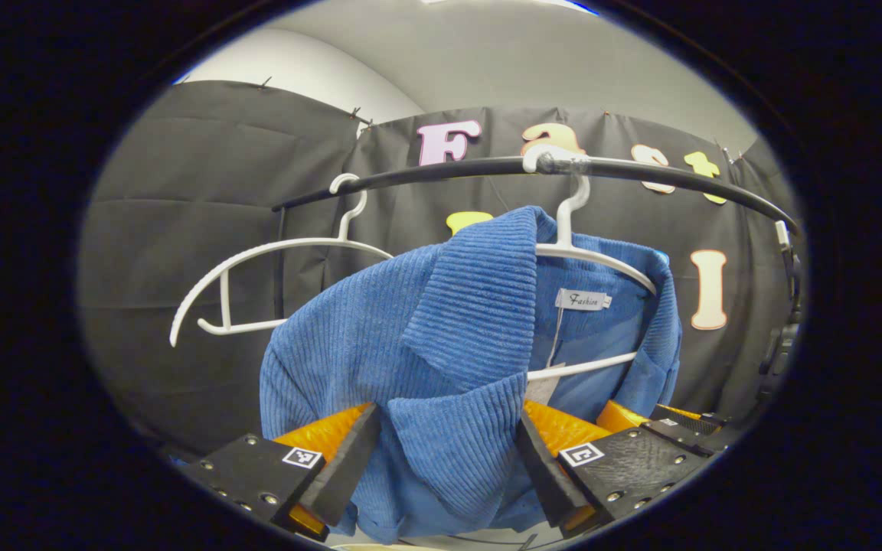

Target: Grasp the clothes on the hanger with both hands and then place them into the laundry hamper below.

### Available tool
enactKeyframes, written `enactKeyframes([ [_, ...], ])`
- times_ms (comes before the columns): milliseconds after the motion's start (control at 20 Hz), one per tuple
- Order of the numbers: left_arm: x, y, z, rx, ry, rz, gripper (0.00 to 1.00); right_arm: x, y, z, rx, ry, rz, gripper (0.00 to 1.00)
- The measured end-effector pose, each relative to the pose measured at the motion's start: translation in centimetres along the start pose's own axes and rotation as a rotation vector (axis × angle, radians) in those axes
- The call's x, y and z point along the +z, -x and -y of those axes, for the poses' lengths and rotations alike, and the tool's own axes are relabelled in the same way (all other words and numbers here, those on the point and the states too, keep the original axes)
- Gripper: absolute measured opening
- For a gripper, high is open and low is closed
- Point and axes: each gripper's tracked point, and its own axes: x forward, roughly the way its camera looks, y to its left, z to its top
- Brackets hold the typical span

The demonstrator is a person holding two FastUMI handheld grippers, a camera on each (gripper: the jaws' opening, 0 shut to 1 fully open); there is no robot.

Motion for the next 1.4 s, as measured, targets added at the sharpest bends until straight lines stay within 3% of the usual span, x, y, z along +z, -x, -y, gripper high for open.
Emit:
enactKeyframes([
  [50, 0.0, -0.1, 0.1, -0.001, 0.000, 0.005, 0.96, 0.4, -0.1, 0.0, -0.004, 0.008, 0.018, 0.94],
  [200, 0.0, -0.2, 0.0, 0.001, -0.006, 0.011, 0.66, 1.7, -0.4, 0.1, -0.008, 0.063, 0.066, 0.84],
  [250, 0.1, 0.1, 0.4, -0.015, -0.009, 0.008, 0.66, 1.8, -0.4, -0.1, 0.001, 0.079, 0.068, 0.72],
  [300, 0.3, 0.2, 0.1, -0.009, -0.013, 0.014, 0.50, 1.8, -0.2, 0.0, 0.001, 0.089, 0.069, 0.63],
  [400, 0.9, 0.7, -0.2, 0.004, -0.017, 0.033, 0.18, 2.0, 0.2, 0.2, -0.004, 0.075, 0.073, 0.28],
  [450, 0.9, 1.0, 0.2, -0.021, -0.008, 0.037, 0.12, 2.1, 0.3, -0.1, 0.017, 0.060, 0.073, 0.11],
  [550, 0.8, 1.3, 1.0, -0.080, 0.043, 0.027, 0.02, 1.9, 0.6, -0.9, 0.068, 0.035, 0.062, 0.02],
  [1000, 3.9, 4.6, -2.1, -0.163, 0.065, 0.064, 0.01, 3.8, 3.9, 0.2, -0.020, 0.125, 0.101, 0.00],
  [1400, 6.4, 4.1, -5.3, -0.275, 0.142, 0.079, 0.01, 7.0, 6.5, 0.9, -0.191, 0.201, 0.148, 0.00],
])
